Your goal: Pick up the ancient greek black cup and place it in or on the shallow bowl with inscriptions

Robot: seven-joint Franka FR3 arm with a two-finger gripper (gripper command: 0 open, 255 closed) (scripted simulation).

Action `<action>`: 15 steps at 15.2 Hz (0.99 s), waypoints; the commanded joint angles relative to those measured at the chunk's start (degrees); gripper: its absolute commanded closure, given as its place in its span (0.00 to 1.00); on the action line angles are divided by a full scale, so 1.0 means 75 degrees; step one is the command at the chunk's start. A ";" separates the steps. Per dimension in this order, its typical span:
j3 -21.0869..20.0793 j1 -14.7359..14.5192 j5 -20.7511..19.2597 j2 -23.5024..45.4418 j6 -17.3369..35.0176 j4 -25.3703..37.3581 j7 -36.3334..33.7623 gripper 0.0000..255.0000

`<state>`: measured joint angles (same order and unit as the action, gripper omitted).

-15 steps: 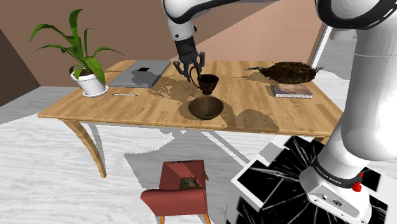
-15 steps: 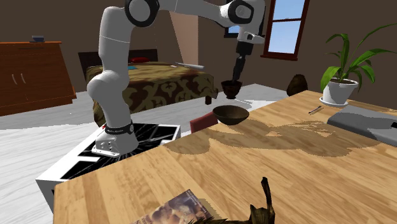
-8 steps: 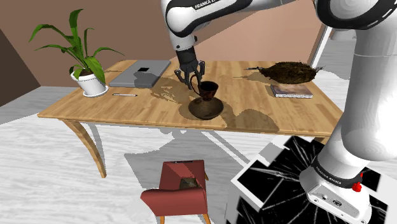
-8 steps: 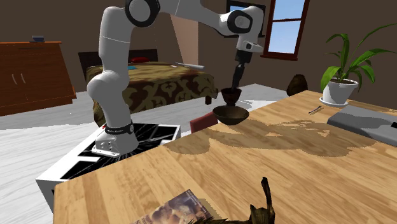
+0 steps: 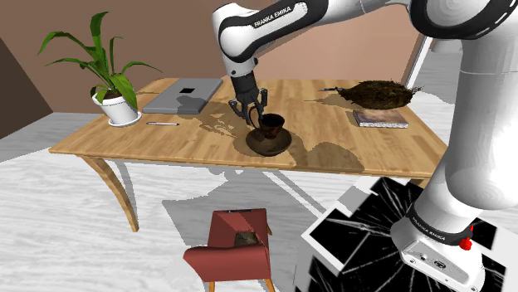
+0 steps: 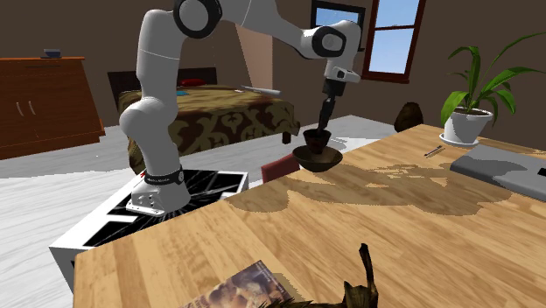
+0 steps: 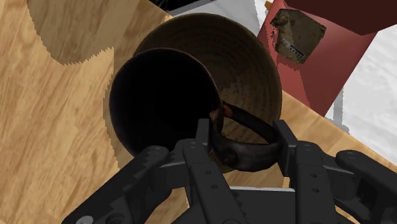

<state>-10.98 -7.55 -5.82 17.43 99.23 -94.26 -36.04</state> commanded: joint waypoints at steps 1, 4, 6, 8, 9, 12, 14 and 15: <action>0.0000 0.0001 0.0000 -0.0006 0.0012 -0.0013 -0.0001 1.00; 0.0000 0.0001 0.0000 -0.0006 0.0012 -0.0013 -0.0001 1.00; 0.0000 0.0000 0.0000 -0.0006 0.0012 -0.0013 -0.0001 0.00; 0.0000 0.0000 0.0000 -0.0006 0.0012 -0.0013 -0.0001 0.00; 0.0000 0.0000 0.0000 -0.0006 0.0012 -0.0013 -0.0001 0.00; -0.0013 -0.0034 0.0002 0.0049 -0.0518 0.0572 0.0008 0.00; -0.0023 -0.0071 -0.0006 0.0143 -0.1010 0.1155 0.0012 0.00; -0.0023 -0.0071 -0.0006 0.0143 -0.1010 0.1155 0.0012 0.00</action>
<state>-11.18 -8.10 -5.84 18.36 92.57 -86.57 -36.08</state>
